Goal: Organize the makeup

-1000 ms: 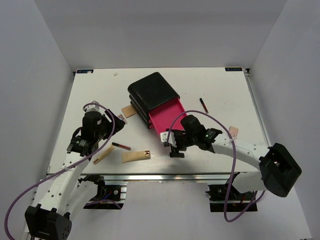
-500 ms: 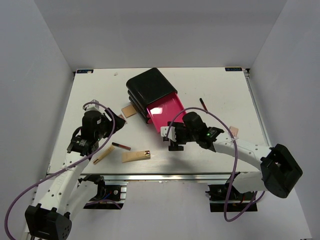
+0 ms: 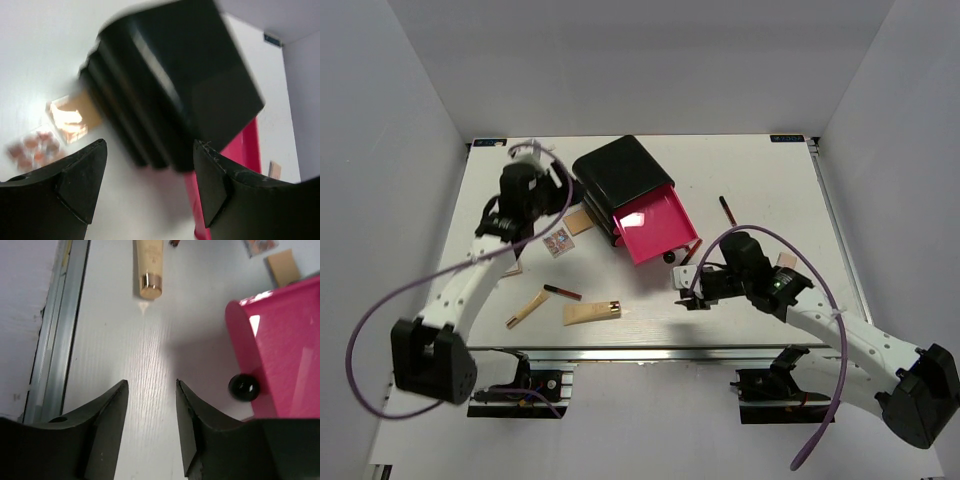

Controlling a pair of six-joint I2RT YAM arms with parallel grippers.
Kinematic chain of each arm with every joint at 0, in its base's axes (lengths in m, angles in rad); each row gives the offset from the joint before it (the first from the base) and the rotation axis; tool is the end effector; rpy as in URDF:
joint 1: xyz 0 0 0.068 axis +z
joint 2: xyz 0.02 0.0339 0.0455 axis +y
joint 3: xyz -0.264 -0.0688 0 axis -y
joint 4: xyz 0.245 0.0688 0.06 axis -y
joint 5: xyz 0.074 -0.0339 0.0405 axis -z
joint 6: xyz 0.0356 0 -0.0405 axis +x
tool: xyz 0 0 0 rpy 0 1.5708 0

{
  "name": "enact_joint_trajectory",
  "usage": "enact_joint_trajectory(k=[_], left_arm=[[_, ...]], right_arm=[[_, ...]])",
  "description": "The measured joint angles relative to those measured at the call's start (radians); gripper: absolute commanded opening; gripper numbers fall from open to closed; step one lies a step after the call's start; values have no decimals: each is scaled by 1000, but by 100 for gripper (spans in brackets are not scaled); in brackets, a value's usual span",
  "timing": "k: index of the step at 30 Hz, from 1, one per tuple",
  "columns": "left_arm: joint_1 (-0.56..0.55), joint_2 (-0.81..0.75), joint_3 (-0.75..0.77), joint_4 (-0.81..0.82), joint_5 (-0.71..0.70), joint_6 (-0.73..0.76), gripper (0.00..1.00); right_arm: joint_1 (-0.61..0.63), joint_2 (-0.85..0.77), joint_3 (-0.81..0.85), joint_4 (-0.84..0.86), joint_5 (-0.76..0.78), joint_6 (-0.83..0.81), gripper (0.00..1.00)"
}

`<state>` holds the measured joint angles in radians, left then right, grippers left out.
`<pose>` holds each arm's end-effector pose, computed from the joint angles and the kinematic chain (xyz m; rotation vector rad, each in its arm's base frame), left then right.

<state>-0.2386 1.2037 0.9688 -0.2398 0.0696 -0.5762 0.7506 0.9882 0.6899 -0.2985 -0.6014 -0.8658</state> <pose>0.2665 -0.0674 0.3112 -0.3079 2.0715 -0.5733 0.1413 0.1594 0.2612 -1.7370 1.1879 0.5796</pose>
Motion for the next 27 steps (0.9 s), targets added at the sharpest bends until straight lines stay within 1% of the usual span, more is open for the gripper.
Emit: enact_joint_trajectory(k=[1,3,4,8,10,12,15,18,22,27], left_arm=[[0,62,65,19,4,31,79],[0,168,177,72,11,95,80],[0,215,226,106,17,130,80],[0,361,348,247,44,245,81],[0,443,415,292,64,293,81],[0,541,502,309,83,336,83],[0,678,621,312,95,386,83],[0,773,681,307,104,432,82],[0,867,752,272,151,475,77],[2,893,775,279,256,481,75]], right_arm=[[-5,-10,-13,-4,10,16,40],[-15,-27,-42,-9,43,35,37],[-20,-29,-53,-10,60,39,34],[-56,3,-70,-12,132,21,32],[-88,43,-70,-5,160,4,32],[-117,84,-70,5,179,-11,32],[-167,140,-69,21,194,-36,32],[-206,181,-61,38,200,-56,32],[-236,225,-39,64,199,-74,32],[-240,278,-23,112,183,-91,32]])
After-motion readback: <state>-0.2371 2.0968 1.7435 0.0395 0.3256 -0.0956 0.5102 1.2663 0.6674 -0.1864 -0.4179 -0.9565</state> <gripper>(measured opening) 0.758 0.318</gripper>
